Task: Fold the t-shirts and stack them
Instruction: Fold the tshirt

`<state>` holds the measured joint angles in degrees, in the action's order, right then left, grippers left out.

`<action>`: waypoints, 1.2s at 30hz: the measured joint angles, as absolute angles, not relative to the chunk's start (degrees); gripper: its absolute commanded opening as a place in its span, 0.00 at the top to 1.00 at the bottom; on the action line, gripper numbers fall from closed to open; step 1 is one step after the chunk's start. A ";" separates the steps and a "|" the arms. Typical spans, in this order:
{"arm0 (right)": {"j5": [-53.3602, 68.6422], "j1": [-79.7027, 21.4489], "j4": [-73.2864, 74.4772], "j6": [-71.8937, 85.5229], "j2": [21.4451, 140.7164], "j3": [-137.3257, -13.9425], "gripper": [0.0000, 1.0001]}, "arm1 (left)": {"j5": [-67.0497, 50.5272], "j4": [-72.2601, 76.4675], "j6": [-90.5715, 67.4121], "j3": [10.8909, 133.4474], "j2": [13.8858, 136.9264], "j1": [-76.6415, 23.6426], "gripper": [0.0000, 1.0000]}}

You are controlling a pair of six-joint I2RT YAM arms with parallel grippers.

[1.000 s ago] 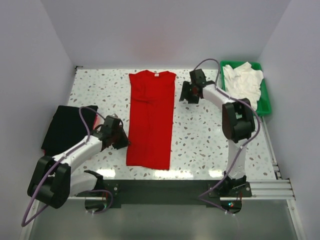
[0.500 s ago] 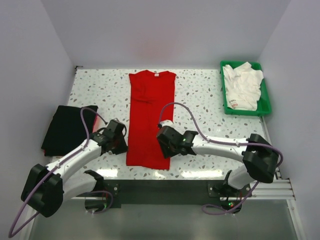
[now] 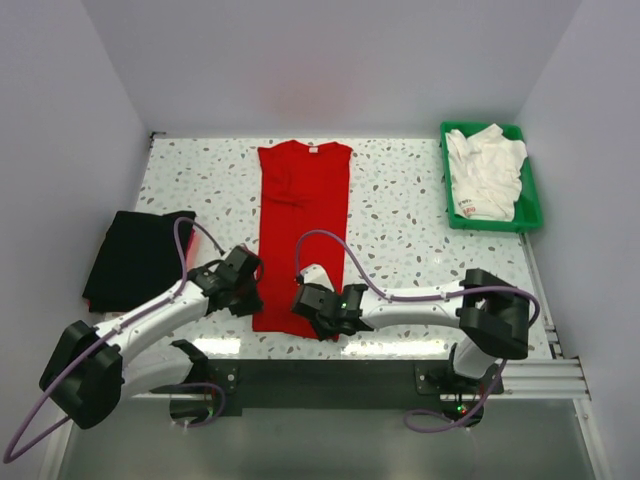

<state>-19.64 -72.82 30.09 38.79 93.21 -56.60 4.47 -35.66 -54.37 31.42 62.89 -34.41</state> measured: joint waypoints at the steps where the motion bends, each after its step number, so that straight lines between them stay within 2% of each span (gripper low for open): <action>1: -19.79 -72.90 30.09 38.85 93.69 -56.60 0.55 | 4.56 -35.66 -54.50 31.42 63.02 -34.70 0.76; 3: -19.94 -73.08 30.09 39.00 94.48 -56.60 0.55 | 4.73 -35.59 -54.70 31.42 63.48 -35.20 0.77; 6: -20.03 -73.08 30.02 39.11 95.07 -56.60 0.61 | 4.82 -35.46 -55.05 31.35 64.60 -35.77 0.84; 9: -20.05 -73.08 29.98 39.59 95.31 -56.49 0.68 | 4.93 -35.38 -55.53 31.20 65.67 -36.16 0.99; 16: -20.05 -73.08 29.78 40.77 95.29 -54.92 0.82 | 5.06 -35.42 -56.07 31.05 66.48 -36.42 1.00; 21: -20.10 -73.08 29.87 41.69 94.15 -53.78 0.85 | 4.97 -35.40 -56.40 30.94 66.65 -36.47 1.00; 24: -20.12 -73.08 30.20 42.22 92.97 -52.95 0.81 | 4.95 -35.38 -56.42 30.74 66.63 -36.47 1.00; 26: -20.34 -73.08 30.57 42.52 92.09 -52.84 0.70 | 4.91 -35.38 -56.42 30.61 66.63 -36.47 1.00; 29: -20.75 -73.08 30.61 42.63 90.19 -52.84 0.61 | 4.64 -35.31 -56.42 30.48 66.63 -36.47 1.00; 36: -21.65 -73.08 30.39 41.54 90.52 -54.37 0.53 | 4.47 -35.29 -56.42 30.37 66.63 -36.47 1.00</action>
<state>-21.65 -73.08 30.39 41.54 90.52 -54.37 4.47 -35.29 -56.42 30.37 66.63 -36.47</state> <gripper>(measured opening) 0.455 0.013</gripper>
